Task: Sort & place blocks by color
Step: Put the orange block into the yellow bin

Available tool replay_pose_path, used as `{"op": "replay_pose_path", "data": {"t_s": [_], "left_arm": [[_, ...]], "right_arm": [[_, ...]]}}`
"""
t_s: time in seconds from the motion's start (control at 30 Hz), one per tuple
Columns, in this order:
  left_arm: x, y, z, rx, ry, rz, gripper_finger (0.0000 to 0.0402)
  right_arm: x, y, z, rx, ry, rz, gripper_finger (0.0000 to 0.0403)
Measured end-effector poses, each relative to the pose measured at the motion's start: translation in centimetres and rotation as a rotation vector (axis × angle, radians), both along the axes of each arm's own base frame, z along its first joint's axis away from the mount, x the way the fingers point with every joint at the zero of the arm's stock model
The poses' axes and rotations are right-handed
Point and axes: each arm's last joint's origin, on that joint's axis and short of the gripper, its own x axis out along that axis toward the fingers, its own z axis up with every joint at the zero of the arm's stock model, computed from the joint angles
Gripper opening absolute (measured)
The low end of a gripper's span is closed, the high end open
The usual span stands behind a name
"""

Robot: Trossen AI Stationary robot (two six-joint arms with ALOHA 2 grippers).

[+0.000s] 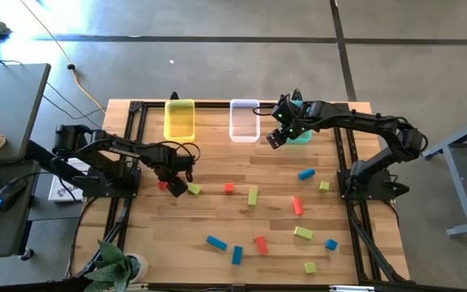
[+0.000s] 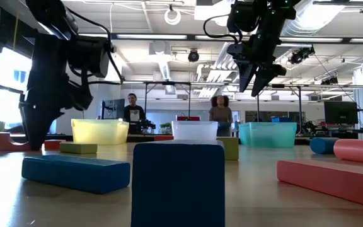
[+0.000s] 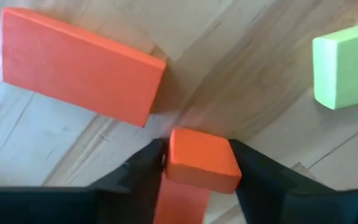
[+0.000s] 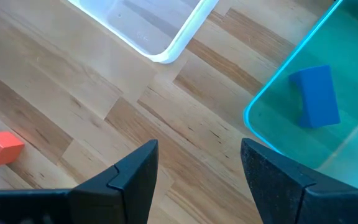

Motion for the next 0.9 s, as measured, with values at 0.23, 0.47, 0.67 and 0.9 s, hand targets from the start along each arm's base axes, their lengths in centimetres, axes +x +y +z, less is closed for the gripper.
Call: {"op": "replay_pose_path", "data": {"t_s": [0.23,0.47,0.67,0.9], "left_arm": [[-0.2,0.0,0.3,0.001,-0.014,-0.044,0.0103],[-0.8,0.0,1.9,0.052,-0.098,-0.046,0.0103],[-1.4,-0.2,4.0,0.090,-0.224,-0.048,0.0103],[-2.2,0.5,6.3,0.203,-0.376,-0.037,0.0103]], "right_arm": [[0.0,0.0,0.0,0.011,-0.006,-0.004,0.0215],[0.6,1.3,0.0,0.054,-0.025,0.014,0.0215],[1.5,3.3,0.1,0.071,-0.063,0.030,0.0215],[2.6,5.3,0.4,0.096,-0.144,0.019,0.0215]]}}
